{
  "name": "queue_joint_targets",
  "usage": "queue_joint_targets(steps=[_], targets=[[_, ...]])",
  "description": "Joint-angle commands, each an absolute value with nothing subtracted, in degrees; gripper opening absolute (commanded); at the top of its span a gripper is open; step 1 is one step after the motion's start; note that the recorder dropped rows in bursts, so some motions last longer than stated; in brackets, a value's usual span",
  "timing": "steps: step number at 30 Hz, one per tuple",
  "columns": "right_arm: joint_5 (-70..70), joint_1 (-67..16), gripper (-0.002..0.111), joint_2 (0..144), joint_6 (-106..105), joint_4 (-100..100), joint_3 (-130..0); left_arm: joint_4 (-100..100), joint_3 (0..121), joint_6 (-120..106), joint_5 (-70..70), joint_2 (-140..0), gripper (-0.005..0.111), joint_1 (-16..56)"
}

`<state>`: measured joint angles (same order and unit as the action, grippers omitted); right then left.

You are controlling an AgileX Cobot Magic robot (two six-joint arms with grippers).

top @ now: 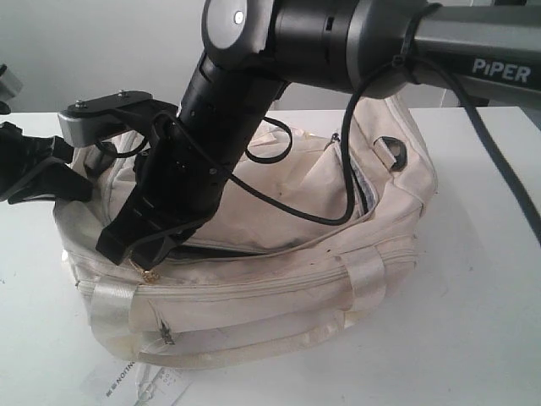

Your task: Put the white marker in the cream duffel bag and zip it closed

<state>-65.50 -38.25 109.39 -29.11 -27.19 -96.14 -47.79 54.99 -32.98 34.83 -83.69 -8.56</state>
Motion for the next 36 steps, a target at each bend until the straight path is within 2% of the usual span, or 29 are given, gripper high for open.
queue_joint_targets(steps=[1,36], targets=[[-70.0,-38.2,0.0,108.3,-28.4,-25.2,-95.9,-48.5,54.7,-33.3,32.6,-83.6,0.0,-8.5],[-70.0,-38.2,0.0,107.4,-26.8,-20.9,-95.7,-48.4,54.7,-33.4,32.6,-83.6,0.0,-8.5]])
